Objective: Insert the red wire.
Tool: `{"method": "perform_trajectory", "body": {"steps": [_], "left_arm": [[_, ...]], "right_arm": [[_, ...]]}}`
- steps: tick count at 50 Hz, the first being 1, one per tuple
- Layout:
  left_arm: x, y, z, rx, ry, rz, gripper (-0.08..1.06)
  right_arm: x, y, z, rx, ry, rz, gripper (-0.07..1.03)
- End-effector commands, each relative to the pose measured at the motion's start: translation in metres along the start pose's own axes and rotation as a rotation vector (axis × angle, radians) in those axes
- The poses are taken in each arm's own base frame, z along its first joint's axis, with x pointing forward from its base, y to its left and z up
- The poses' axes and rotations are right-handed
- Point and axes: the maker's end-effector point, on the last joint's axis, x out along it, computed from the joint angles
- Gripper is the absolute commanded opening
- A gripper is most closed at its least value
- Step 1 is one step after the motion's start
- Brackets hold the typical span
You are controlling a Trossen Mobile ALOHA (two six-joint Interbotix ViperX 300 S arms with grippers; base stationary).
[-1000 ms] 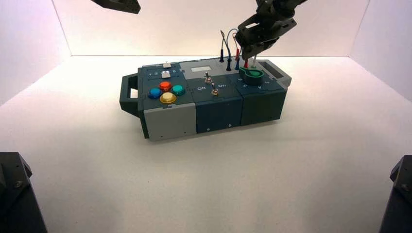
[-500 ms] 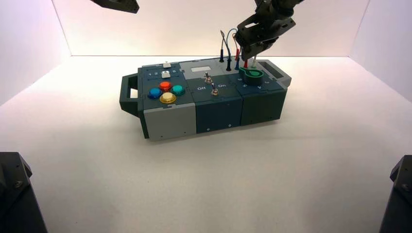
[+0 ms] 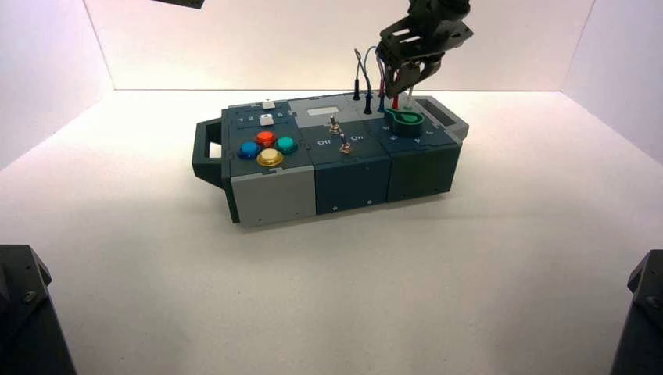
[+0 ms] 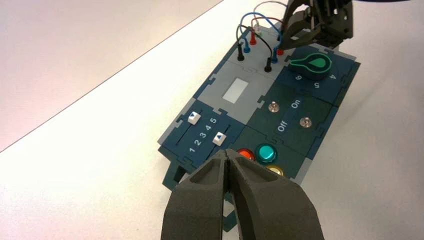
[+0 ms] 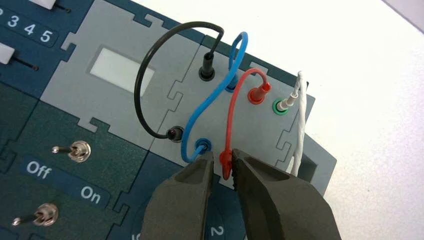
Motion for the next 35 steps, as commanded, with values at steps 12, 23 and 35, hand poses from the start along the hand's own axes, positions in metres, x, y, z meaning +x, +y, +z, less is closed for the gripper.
{"method": "perform_trajectory", "body": {"steps": [12,23,35], "left_arm": [[-0.003,0.015,0.006,-0.039,-0.025,0.047,-0.03],[-0.003,0.016,0.005,-0.041,-0.026,0.051,-0.03],[-0.003,0.018,0.004,-0.046,-0.025,0.057,-0.03]], "right_arm": [[-0.03,0.007,0.023,-0.017,0.02,0.047,0.24],[-0.033,0.01,0.017,-0.02,0.072,0.074,0.24],[-0.042,0.011,0.018,-0.022,0.073,0.079,0.24]]}}
